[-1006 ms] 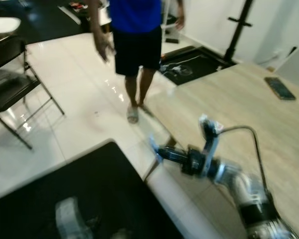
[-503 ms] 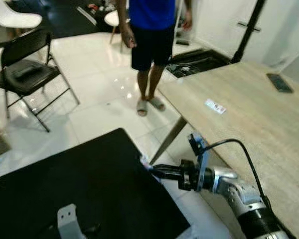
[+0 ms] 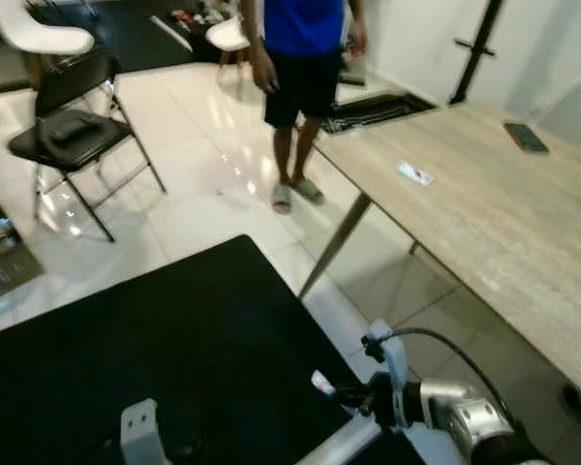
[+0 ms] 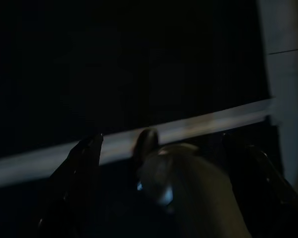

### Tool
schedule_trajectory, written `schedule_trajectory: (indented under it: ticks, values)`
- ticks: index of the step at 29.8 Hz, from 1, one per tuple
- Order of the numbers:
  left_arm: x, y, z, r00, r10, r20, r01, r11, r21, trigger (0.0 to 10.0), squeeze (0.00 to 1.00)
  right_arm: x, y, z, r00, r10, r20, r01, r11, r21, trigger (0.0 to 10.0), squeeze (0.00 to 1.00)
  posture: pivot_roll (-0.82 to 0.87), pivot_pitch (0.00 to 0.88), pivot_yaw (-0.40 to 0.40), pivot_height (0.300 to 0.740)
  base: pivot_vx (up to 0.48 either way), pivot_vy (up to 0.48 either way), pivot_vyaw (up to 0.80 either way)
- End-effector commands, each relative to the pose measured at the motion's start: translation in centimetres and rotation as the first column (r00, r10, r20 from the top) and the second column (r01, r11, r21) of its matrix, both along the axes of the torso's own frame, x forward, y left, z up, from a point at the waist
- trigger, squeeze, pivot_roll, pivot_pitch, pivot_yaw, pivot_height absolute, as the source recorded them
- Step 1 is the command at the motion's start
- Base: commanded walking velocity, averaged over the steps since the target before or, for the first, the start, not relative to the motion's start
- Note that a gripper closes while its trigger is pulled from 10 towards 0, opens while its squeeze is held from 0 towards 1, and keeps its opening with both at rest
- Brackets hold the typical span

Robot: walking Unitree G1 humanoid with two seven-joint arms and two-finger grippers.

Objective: Restocking fridge

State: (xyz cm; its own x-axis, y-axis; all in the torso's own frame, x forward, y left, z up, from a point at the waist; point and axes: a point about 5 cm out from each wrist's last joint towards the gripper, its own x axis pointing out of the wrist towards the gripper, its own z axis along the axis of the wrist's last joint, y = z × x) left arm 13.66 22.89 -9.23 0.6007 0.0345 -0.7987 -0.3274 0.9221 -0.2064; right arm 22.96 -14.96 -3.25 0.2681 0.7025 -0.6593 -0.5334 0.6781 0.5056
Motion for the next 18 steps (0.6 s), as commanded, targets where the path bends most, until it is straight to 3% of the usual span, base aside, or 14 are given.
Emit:
schedule_trajectory:
  ticks: [1, 2, 4, 5, 9, 10, 12, 18]
  values:
    - [0.0, 0.1, 0.0, 1.0, -0.009, -0.005, 0.009, 1.0, 0.009, 10.0, 0.0, -0.7, -1.7, -1.0, 0.995, -0.099, -0.014, 0.097, 0.992, -0.085, 10.0, 0.0, 0.03, 0.0, -0.041, 0.74, 0.0, 0.0, 0.0]
    - [0.0, 0.1, 0.0, 1.0, -0.009, -0.005, 0.009, 1.0, 0.009, 10.0, 0.0, -0.7, -1.7, -1.0, 0.995, -0.099, -0.014, 0.097, 0.992, -0.085, 10.0, 0.0, 0.03, 0.0, -0.041, 0.74, 0.0, 0.0, 0.0]
    - [-0.4, 0.1, -0.1, 1.0, -0.012, -0.017, 0.013, 1.0, 0.013, 10.0, 0.0, -1.7, -3.7, -2.3, 0.97, -0.243, -0.019, 0.234, 0.95, -0.204, 10.0, 0.0, 0.02, 0.0, -0.041, 0.74, 0.0, 0.0, 0.0]
    - [-0.4, 0.1, -0.1, 1.0, -0.012, -0.017, 0.013, 1.0, 0.013, 10.0, 0.0, -1.7, -3.7, -2.3, 0.97, -0.243, -0.019, 0.234, 0.95, -0.204, 10.0, 0.0, 0.02, 0.0, -0.041, 0.74, 0.0, 0.0, 0.0]
    - [-0.7, 0.0, -0.2, 0.999, -0.021, -0.026, 0.021, 1.0, 0.016, 10.0, 0.0, -4.1, -6.0, -3.8, 0.91, -0.412, -0.033, 0.379, 0.864, -0.331, 10.0, 0.0, 0.02, 0.0, -0.034, 0.74, 0.0, 0.0, 0.0]
    - [-0.7, 0.0, -0.2, 0.999, -0.021, -0.026, 0.021, 1.0, 0.016, 10.0, 0.0, -4.1, -6.0, -3.8, 0.91, -0.412, -0.033, 0.379, 0.864, -0.331, 10.0, 0.0, 0.02, 0.0, -0.034, 0.74, 0.0, 0.0, 0.0]
    - [-0.7, 0.0, -0.3, 0.999, -0.023, -0.028, 0.023, 1.0, 0.016, 10.0, 0.0, -5.4, -6.9, -4.5, 0.879, -0.474, -0.039, 0.427, 0.822, -0.377, 10.0, 0.0, 0.02, 0.0, -0.031, 0.74, 0.0, 0.0, 0.0]
    - [-1.1, 0.0, -0.4, 0.999, -0.026, -0.044, 0.027, 0.999, 0.018, 10.0, 0.0, -8.0, -8.1, -5.6, 0.827, -0.56, -0.055, 0.474, 0.745, -0.468, 10.0, 0.0, 0.01, 0.0, -0.025, 0.74, 0.0, 0.0, -0.74]
